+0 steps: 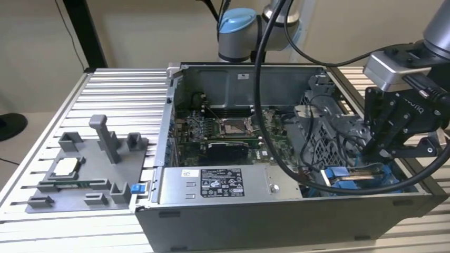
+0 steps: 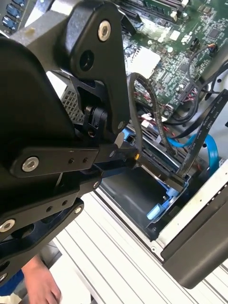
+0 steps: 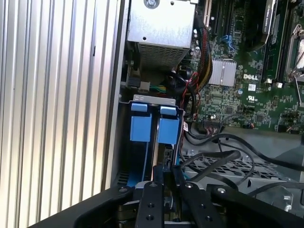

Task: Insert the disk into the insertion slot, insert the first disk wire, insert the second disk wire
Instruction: 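Insert the first disk wire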

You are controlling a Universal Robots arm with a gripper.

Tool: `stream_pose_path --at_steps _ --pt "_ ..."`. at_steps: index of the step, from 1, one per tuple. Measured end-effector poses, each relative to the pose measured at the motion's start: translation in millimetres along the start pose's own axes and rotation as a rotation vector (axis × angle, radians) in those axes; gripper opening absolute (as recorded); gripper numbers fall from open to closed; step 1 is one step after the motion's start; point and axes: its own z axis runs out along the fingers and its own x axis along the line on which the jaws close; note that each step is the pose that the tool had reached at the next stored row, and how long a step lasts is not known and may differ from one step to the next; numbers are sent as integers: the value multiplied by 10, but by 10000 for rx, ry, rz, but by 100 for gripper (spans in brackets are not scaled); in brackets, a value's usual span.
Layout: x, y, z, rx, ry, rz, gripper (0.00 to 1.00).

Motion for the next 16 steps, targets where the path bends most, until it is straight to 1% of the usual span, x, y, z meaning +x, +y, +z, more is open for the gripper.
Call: stream_pose_path --at_steps 11,16 --pt "2 -14 4 -3 3 1 0" --pt "4 -32 28 -10 -1 0 0"
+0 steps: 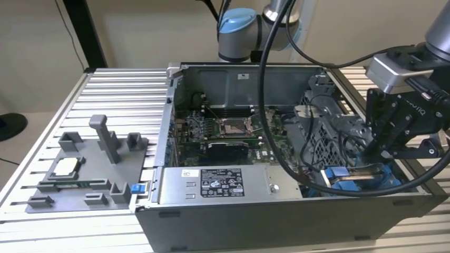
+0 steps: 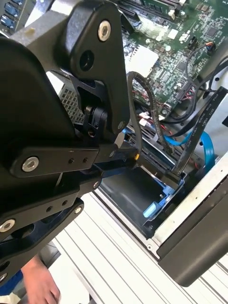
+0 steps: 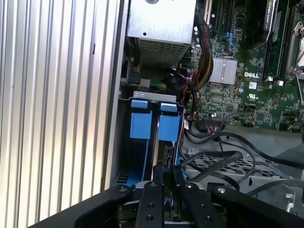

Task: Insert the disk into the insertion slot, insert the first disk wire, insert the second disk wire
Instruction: 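Insert the first disk wire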

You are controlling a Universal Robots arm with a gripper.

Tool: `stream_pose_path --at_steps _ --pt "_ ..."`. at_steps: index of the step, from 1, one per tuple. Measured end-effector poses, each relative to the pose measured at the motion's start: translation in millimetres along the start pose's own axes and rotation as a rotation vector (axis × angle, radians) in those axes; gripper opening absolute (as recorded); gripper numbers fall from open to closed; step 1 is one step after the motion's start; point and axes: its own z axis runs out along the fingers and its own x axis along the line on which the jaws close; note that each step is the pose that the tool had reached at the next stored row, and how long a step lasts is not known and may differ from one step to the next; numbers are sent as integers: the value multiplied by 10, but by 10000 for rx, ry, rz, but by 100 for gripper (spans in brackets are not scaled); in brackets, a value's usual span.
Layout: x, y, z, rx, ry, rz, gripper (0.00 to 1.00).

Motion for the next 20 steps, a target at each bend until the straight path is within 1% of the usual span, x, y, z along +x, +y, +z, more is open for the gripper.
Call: stream_pose_path --at_steps 11,20 --pt "10 -91 88 -1 0 28 0" --pt "10 -97 98 0 -2 50 0"
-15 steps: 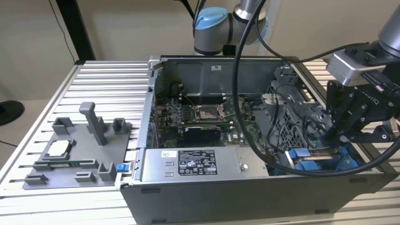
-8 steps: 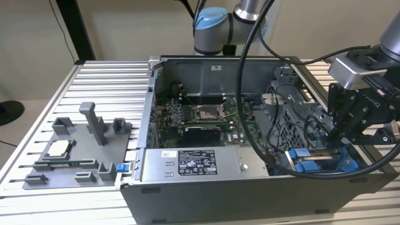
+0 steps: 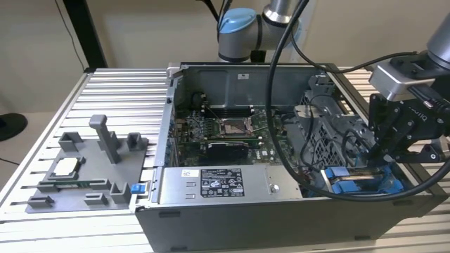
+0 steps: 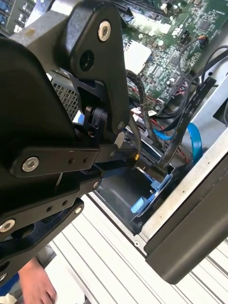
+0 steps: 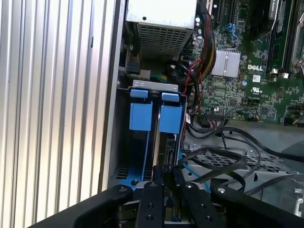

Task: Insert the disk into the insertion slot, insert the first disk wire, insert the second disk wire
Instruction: 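Insert the first disk wire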

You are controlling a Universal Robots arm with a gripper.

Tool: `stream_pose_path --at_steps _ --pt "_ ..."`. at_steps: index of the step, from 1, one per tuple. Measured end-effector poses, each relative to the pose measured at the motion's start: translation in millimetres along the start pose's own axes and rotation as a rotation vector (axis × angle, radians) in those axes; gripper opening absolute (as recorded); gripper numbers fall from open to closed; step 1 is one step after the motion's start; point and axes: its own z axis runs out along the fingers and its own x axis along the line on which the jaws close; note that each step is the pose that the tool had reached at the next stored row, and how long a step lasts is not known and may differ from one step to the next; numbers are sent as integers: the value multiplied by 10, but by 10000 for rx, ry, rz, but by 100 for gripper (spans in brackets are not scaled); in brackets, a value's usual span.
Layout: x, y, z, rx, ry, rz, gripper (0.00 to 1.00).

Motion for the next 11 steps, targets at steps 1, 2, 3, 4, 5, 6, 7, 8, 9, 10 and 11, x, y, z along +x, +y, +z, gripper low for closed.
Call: stream_pose_path --at_steps 1,2,3,4,5,6,7,8,9,10,11 --pt "-3 0 -1 0 2 1 0" --pt "-4 0 0 0 4 0 0" --pt "-5 0 1 0 3 0 0" --pt "-5 0 3 0 2 0 0" --pt "-6 0 6 0 1 0 0" --pt "-7 0 8 0 2 2 0" --pt "-7 -1 11 2 4 3 0" --pt "-7 -1 16 9 3 6 0" --pt "-7 -2 20 15 4 9 0" --pt "-7 -2 26 21 5 13 0" --pt "-6 -2 32 28 4 16 0"
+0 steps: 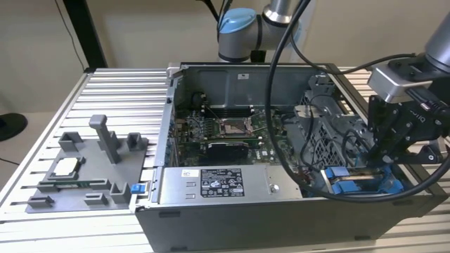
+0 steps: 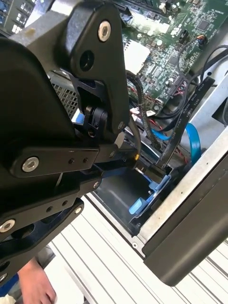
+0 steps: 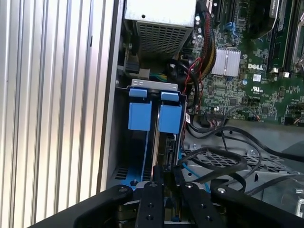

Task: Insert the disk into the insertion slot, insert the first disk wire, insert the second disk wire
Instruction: 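Insert the first disk wire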

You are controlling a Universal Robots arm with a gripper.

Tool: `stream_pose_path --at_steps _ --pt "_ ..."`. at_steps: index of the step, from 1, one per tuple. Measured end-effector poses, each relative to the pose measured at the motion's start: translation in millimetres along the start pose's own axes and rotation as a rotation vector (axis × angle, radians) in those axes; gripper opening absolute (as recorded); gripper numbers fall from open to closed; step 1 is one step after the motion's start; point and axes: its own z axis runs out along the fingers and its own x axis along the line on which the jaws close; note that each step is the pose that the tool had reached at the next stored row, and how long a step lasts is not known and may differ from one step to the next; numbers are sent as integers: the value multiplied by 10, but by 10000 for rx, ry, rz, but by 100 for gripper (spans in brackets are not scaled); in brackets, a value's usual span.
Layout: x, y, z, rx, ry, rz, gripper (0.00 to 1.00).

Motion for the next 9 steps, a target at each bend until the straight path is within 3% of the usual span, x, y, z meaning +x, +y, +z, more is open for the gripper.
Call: stream_pose_path --at_steps 9 --pt "-7 -31 62 58 6 3 0"
